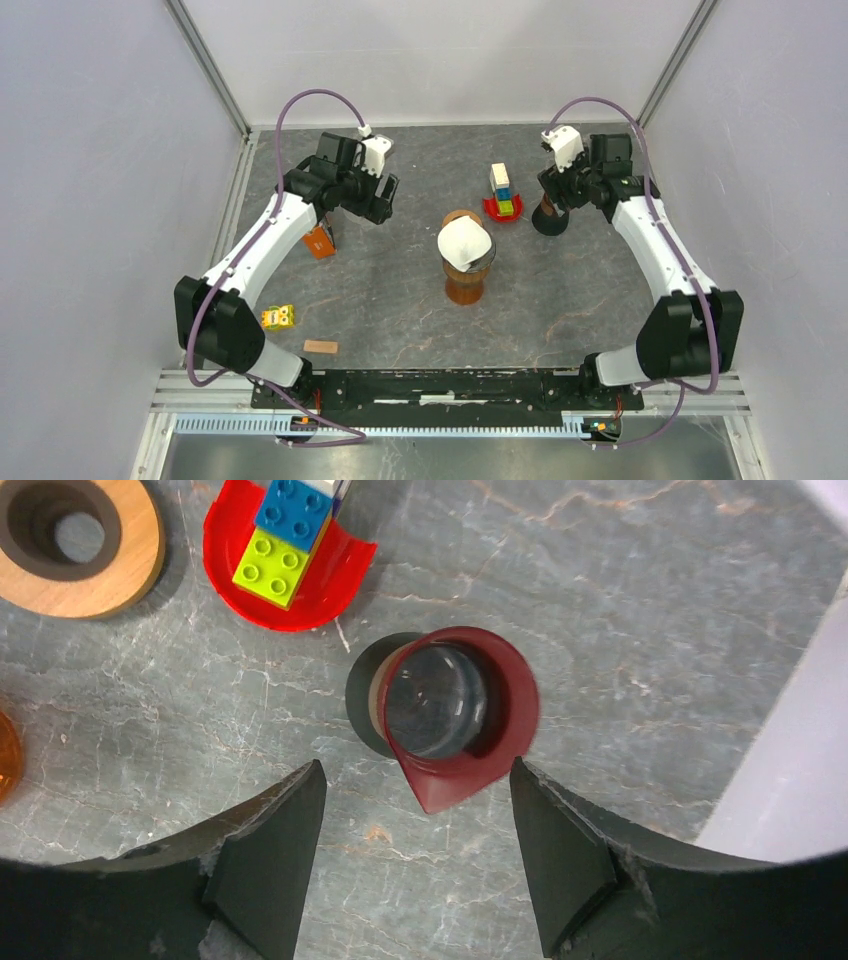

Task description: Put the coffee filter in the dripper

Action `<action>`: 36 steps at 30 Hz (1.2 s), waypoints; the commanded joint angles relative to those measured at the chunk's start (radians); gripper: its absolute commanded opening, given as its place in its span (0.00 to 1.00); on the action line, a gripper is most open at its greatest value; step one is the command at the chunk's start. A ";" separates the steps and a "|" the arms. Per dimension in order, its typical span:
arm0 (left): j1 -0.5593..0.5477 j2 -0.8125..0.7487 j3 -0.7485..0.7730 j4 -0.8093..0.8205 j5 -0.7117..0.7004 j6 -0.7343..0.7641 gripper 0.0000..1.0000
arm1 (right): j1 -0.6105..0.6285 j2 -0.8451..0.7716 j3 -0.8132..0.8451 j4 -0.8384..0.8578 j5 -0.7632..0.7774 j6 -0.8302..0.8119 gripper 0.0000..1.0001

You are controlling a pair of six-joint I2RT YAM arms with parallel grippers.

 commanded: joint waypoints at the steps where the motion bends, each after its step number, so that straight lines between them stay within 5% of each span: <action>1: -0.001 -0.080 -0.023 0.054 0.059 0.023 0.87 | 0.003 0.076 0.060 -0.003 -0.008 -0.030 0.74; 15: -0.001 -0.096 -0.059 0.079 0.068 0.023 0.89 | 0.003 0.236 0.082 -0.049 -0.058 -0.076 0.41; 26: 0.001 -0.111 -0.088 0.053 0.013 0.041 0.91 | 0.007 0.040 -0.065 -0.106 -0.136 -0.123 0.00; 31: 0.006 -0.139 -0.097 0.054 -0.017 0.043 0.91 | 0.047 -0.099 -0.057 -0.165 -0.117 -0.161 0.00; 36: 0.024 -0.149 -0.074 0.033 -0.046 0.029 0.92 | 0.156 -0.161 0.138 -0.249 -0.083 -0.180 0.00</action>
